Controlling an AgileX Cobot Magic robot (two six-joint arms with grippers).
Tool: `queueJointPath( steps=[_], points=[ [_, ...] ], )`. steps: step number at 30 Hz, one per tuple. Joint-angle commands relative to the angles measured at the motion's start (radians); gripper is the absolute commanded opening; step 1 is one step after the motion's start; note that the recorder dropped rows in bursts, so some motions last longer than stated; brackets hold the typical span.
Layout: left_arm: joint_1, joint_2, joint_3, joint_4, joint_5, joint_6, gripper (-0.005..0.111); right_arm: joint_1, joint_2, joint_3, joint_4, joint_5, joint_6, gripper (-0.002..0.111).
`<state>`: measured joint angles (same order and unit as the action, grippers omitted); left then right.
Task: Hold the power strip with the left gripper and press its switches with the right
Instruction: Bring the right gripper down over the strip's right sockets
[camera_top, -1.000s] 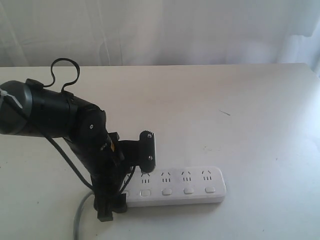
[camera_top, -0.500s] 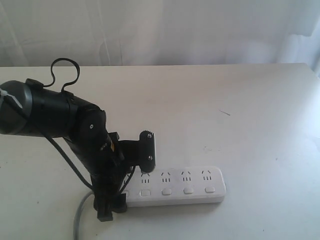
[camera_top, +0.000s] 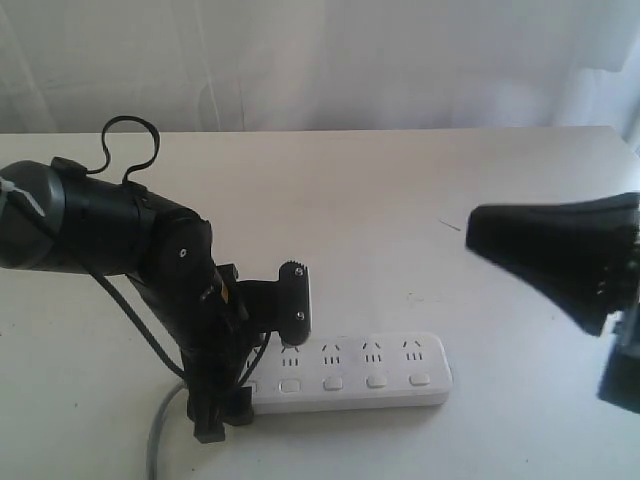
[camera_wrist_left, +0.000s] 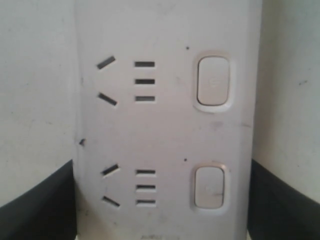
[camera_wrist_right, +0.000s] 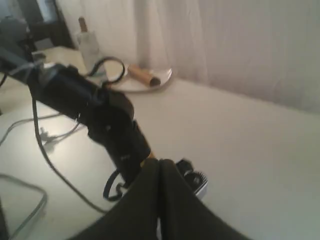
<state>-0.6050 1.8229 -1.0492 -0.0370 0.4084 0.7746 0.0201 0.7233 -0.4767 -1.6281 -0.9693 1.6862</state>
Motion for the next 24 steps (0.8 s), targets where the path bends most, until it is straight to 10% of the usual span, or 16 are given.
queueJointPath(
  steps=[1, 11, 24],
  points=[
    [-0.005, 0.014, 0.018, 0.037, 0.05, 0.007, 0.0, 0.095, 0.169, 0.0, -0.087, 0.04, 0.025, 0.0],
    [-0.005, 0.014, 0.018, 0.037, 0.055, 0.01, 0.0, 0.758, 0.566, 0.0, -0.116, 0.947, 0.185, 0.0],
    [-0.005, 0.016, 0.018, 0.047, 0.065, 0.018, 0.0, 0.856, 0.811, -0.137, -0.116, 1.066, 0.293, 0.0]
  ],
)
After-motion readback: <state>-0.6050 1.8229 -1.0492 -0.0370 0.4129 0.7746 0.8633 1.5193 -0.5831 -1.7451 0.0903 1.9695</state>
